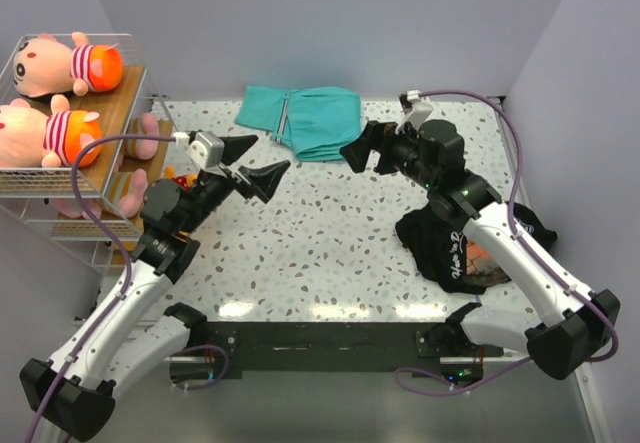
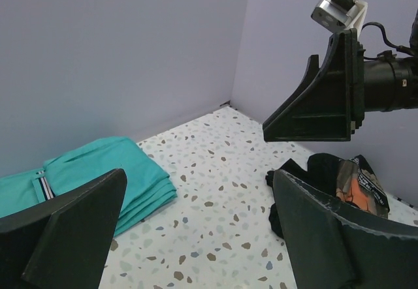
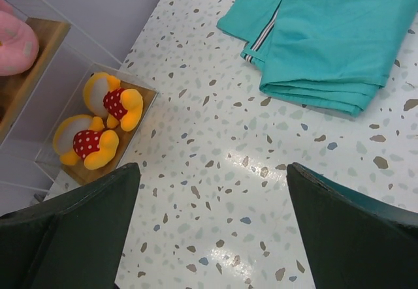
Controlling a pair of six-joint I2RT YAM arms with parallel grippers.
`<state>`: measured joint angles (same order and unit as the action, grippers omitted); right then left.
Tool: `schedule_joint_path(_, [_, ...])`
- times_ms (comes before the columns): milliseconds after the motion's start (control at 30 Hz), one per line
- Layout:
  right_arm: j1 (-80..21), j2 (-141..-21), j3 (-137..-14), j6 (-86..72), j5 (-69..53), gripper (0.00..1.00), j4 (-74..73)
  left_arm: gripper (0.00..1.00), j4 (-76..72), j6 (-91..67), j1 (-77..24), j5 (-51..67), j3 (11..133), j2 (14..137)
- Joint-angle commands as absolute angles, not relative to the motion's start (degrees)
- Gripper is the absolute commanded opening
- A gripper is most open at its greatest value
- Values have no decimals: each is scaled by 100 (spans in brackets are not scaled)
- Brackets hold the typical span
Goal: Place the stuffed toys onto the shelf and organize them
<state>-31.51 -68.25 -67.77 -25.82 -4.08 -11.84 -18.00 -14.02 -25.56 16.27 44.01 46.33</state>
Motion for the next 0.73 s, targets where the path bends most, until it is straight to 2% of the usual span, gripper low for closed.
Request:
schedule_joint_path(0, [-3173,-6653,-6689,-2531,-475,99,-1029,100,-2030,-1626,-2549,1626,4263,4579])
schedule_joint_path(700, [-3173,-6653,-6521,-2470,-237,99,-879,100,-2101,-1450,-2549,1459,4140,4421])
